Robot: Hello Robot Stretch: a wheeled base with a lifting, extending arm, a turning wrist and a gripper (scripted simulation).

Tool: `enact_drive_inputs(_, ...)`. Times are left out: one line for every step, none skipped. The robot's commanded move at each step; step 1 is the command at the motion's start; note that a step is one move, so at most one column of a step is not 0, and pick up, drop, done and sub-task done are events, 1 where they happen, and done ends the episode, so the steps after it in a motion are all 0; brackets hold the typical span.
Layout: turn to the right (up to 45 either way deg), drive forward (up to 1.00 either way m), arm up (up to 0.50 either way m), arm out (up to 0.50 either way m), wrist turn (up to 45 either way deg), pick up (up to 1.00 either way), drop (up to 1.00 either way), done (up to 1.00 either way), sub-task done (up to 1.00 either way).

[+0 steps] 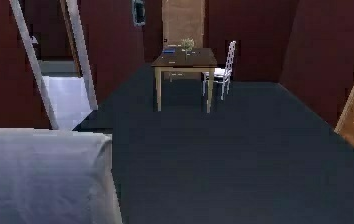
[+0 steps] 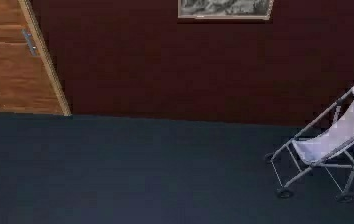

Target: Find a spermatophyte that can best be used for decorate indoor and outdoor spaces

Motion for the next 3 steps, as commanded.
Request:
enact_drive_inputs(0.0,1.0,0.0,0.0,0.0,0.0,0.0,0.0,0.0)
enact_drive_inputs(27.0,0.0,0.0,0.0,0.0,0.0,0.0,0.0,0.0)
enact_drive_inputs(0.0,0.1,0.0,0.0,0.0,0.0,0.0,0.0,0.0)
